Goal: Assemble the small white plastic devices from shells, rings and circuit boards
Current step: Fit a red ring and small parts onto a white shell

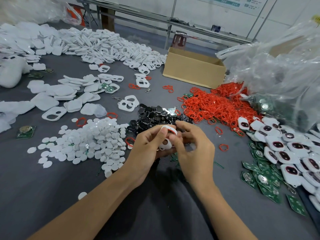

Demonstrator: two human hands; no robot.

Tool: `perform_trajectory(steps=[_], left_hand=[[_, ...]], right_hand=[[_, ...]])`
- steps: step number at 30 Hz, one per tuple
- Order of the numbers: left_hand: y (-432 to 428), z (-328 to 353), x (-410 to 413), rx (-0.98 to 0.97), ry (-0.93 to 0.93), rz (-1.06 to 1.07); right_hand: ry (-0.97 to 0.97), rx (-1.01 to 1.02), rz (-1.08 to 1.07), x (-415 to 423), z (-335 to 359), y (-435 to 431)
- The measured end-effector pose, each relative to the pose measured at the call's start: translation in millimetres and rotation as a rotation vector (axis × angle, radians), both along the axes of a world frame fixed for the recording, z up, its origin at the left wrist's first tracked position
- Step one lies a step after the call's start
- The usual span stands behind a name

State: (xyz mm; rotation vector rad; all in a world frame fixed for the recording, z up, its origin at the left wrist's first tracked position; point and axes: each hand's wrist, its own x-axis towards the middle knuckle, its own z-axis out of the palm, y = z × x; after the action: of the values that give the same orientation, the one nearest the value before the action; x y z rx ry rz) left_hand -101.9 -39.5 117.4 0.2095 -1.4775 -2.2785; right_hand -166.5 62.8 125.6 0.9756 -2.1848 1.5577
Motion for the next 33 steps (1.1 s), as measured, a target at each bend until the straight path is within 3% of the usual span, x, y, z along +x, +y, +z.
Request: perform_trajectory(steps=[5, 11, 14, 22, 33], left_hand=[[0, -2, -2, 0.039, -0.063, 0.014], [-1, -2, -3, 0.106, -0.093, -0.016], [-1, -4, -3, 0.117, -0.095, -0.038], [2, -2, -4, 0.079, -0.102, -0.025], [1, -1, -4, 0.125, -0.128, -0.024]], right_hand=[[0.404, 0.081, -0.069, -7, -10, 5], [0.518, 0.07, -0.078, -6, -14, 4], [0.488, 0.07, -0.047, -6, -12, 4], [0.174, -0.089, -0.109, -3, -5, 0], [0.21, -0.024, -0.074, -3, -8, -2]])
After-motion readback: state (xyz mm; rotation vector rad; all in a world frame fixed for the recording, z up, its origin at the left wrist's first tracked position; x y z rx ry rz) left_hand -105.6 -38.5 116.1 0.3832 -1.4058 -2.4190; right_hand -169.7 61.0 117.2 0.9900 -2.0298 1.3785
